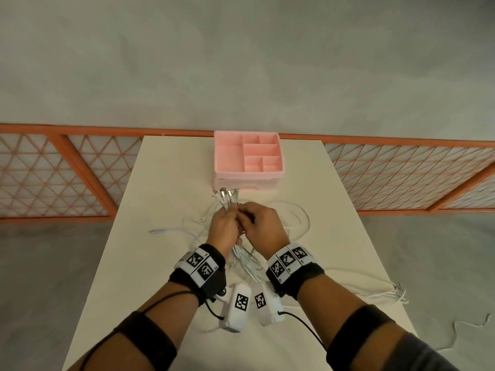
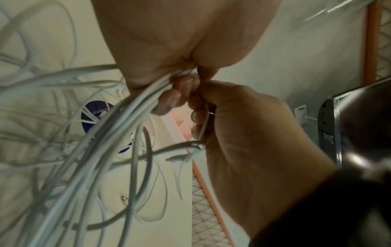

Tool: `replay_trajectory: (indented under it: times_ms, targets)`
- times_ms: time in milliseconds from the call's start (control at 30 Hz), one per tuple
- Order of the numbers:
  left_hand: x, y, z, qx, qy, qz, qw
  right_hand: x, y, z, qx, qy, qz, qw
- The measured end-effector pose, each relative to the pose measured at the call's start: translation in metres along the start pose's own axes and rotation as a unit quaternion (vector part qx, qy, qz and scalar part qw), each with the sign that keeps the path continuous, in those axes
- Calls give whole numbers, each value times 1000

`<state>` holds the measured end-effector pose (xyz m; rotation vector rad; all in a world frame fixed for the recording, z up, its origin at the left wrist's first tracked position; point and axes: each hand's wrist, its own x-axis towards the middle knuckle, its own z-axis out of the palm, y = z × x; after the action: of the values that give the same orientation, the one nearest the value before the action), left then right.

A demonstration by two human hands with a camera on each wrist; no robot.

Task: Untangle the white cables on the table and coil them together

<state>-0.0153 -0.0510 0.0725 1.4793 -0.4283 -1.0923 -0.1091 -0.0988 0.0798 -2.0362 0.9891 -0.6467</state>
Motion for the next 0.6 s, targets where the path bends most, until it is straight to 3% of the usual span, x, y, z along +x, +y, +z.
replay_trajectory:
  times_ms: [133, 233, 400, 600]
  targets:
    - [10, -1, 0, -12, 71, 1, 997, -3, 13, -5, 17, -58, -46, 997]
    - [18, 7, -5, -70, 132, 9, 989, -9, 34, -9, -56, -79, -37, 995]
    - [23, 50, -29, -232, 146, 51, 960, -22, 102, -37, -243, -92, 67, 963]
    - [23, 71, -50, -302, 135, 79, 940, -35, 158, -80, -293, -104, 233, 921]
